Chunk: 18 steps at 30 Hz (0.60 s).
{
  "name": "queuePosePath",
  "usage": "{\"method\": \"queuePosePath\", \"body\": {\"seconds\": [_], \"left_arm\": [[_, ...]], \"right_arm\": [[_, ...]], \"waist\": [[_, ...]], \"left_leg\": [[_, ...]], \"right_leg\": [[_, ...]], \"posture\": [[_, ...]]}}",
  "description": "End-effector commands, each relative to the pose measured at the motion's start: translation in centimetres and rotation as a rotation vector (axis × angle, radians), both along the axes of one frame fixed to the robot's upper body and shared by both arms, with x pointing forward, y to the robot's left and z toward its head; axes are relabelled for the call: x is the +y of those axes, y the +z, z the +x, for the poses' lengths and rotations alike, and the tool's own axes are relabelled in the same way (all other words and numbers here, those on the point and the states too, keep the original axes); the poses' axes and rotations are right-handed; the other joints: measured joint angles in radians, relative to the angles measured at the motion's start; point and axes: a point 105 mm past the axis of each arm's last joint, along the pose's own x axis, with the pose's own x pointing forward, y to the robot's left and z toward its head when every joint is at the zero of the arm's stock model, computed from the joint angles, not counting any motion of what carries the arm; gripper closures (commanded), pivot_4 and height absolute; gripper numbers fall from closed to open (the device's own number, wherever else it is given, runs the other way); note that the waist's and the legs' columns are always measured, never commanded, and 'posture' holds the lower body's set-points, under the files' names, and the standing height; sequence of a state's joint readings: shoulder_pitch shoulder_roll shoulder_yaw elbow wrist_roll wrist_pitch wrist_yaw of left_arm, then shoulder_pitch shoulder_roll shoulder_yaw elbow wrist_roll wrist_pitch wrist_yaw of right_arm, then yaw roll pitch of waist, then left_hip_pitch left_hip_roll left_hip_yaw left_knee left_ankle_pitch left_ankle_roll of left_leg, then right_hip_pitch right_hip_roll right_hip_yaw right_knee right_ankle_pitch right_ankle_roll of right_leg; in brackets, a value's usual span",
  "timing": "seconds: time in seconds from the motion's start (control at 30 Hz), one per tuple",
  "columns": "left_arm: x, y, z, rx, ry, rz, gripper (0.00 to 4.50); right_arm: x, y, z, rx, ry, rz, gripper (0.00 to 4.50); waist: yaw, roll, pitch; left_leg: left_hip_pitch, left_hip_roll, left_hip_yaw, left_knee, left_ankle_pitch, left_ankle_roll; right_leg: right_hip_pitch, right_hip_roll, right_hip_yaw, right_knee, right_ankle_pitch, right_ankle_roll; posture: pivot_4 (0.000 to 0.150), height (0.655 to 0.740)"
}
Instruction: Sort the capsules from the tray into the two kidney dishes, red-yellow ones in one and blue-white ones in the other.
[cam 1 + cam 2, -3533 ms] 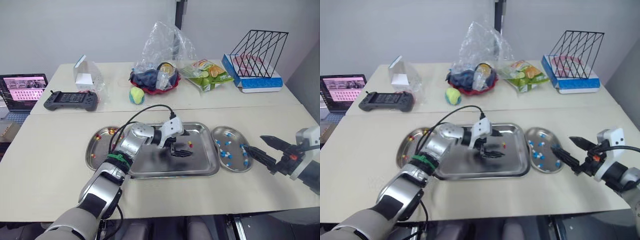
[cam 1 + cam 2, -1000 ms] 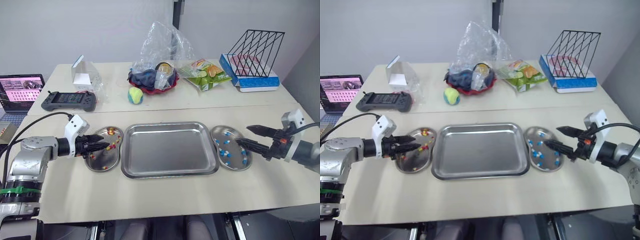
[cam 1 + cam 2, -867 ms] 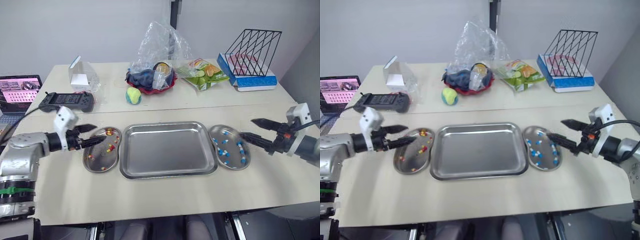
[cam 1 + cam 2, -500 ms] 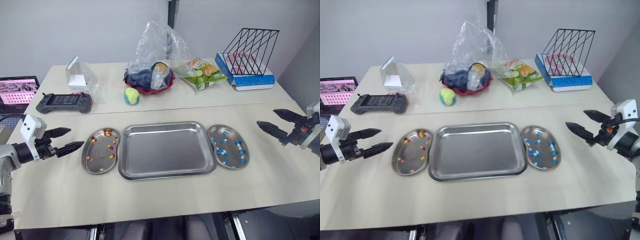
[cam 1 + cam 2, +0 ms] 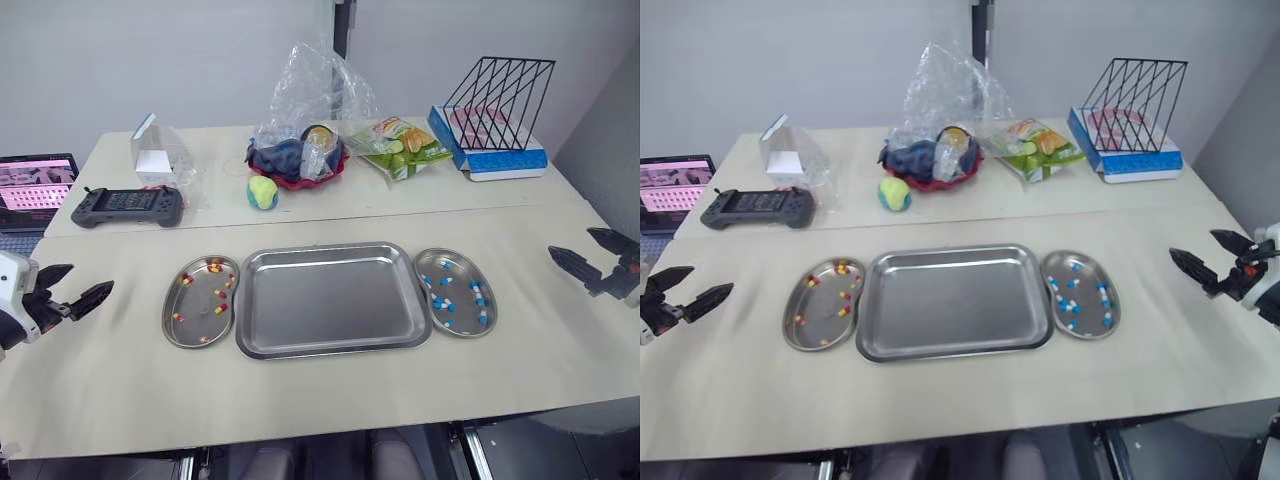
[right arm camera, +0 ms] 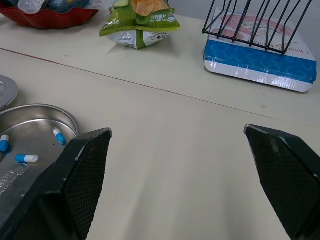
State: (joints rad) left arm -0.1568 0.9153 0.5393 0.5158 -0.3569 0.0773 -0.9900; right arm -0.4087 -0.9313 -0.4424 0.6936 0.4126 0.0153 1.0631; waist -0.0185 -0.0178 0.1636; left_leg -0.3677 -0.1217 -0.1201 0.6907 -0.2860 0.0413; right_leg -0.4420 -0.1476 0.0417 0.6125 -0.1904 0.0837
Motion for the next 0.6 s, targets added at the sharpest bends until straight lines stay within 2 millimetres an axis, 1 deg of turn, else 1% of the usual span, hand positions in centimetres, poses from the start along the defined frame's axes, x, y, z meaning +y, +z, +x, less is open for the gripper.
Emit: {"method": "queuePosePath", "body": {"seconds": [0.03,0.3,0.47,0.6], "left_arm": [[0.2,1.6,-0.1,-0.067,0.008,0.013,0.04],[0.4,1.5,-0.2,-0.061,0.012,0.013,0.04],[0.1,1.2,-0.2,-0.051,0.009,0.009,0.04],[0.0,1.2,-0.2,-0.051,0.006,0.002,0.04]], "right_arm": [[0.1,0.9,0.1,-0.04,0.007,-0.019,0.0],[0.5,0.9,0.5,-0.034,0.018,-0.027,0.0],[0.9,-0.1,0.5,0.048,0.05,-0.049,0.0],[1.4,-0.3,0.5,0.057,0.061,-0.031,0.0]], "waist": [[0.0,0.0,0.0],[0.0,0.0,0.0],[0.0,0.0,0.0],[0.0,0.0,0.0]], "left_leg": [[0.0,0.0,0.0,0.0,0.0,0.0],[0.0,0.0,0.0,0.0,0.0,0.0],[0.0,0.0,0.0,0.0,0.0,0.0],[0.0,0.0,0.0,0.0,0.0,0.0]], "right_leg": [[0.0,0.0,0.0,0.0,0.0,0.0],[0.0,0.0,0.0,0.0,0.0,0.0],[0.0,0.0,0.0,0.0,0.0,0.0],[0.0,0.0,0.0,0.0,0.0,0.0]], "posture": [[0.15,0.74],[0.15,0.74],[0.15,0.74],[0.15,0.74]]}}
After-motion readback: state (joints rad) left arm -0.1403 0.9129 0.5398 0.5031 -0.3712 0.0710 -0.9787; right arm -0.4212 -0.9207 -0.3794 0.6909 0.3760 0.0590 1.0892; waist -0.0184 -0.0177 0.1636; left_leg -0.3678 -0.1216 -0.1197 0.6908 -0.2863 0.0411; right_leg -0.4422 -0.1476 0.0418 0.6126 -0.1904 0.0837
